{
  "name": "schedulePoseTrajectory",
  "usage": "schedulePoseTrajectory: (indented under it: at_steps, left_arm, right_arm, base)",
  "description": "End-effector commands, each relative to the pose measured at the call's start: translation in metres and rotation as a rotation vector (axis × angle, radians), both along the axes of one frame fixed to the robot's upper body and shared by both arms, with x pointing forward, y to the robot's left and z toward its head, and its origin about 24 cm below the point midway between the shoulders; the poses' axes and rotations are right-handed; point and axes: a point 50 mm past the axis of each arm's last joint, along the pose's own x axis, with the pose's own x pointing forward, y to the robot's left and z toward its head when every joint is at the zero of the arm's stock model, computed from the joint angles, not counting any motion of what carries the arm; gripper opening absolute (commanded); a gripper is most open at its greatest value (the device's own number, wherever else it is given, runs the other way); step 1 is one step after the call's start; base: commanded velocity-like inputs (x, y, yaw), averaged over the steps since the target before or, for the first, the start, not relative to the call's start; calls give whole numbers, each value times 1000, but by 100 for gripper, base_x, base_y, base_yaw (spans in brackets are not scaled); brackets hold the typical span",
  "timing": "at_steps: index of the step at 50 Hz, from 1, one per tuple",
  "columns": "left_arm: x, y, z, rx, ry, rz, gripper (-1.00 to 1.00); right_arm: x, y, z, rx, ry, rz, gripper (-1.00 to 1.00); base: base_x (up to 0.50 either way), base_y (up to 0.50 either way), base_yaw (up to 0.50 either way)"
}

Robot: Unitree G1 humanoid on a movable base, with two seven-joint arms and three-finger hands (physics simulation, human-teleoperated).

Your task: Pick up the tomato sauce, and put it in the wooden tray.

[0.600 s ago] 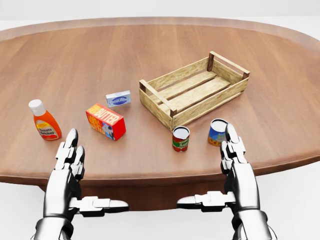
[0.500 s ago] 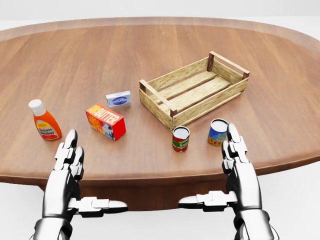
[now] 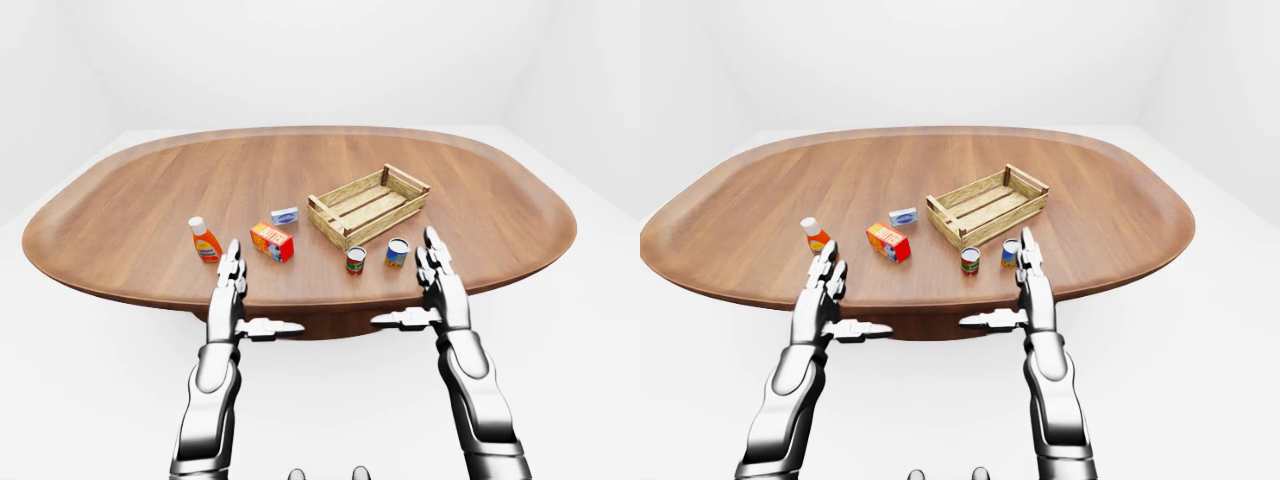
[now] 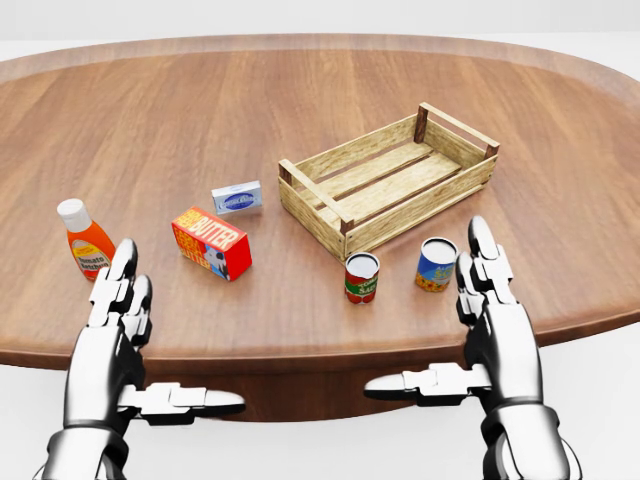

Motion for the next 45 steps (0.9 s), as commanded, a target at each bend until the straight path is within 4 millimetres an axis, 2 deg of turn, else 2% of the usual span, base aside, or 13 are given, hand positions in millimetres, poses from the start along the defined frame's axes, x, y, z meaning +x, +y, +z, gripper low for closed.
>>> schedulePoseTrajectory:
  at_steps: [1, 2, 4, 7, 14, 19, 23, 45]
  left_arm:
    - [-5, 2, 33, 13, -139, 1, 100]
    - [-5, 2, 33, 13, -140, 1, 100]
    - [-6, 3, 43, 19, -184, 3, 100]
    - [-8, 5, 53, 17, -226, 4, 100]
    - [-15, 6, 76, 16, -331, 1, 100]
    - [-18, 7, 83, 10, -365, 0, 100]
    - [-17, 8, 84, 9, -366, 1, 100]
    - [-21, 9, 92, 1, -404, 5, 100]
  right_arm:
    - [-6, 0, 42, -10, -181, 6, 100]
    - [-6, 0, 42, -10, -182, 6, 100]
    - [-9, 0, 58, -9, -251, 7, 100]
    - [-11, -1, 68, -12, -296, 7, 100]
    - [-12, -4, 82, -8, -357, -3, 100]
    - [-19, -2, 90, -8, -396, 18, 100]
    - [-21, -3, 91, -2, -404, 19, 100]
    - [-18, -3, 83, -25, -363, 29, 100]
  base:
    - [0, 0, 0]
    - [0, 0, 0]
    - [0, 0, 0]
    - [0, 0, 0]
    - [0, 0, 0]
    - [0, 0, 0]
    - [8, 0, 0]
    - [50, 0, 0]
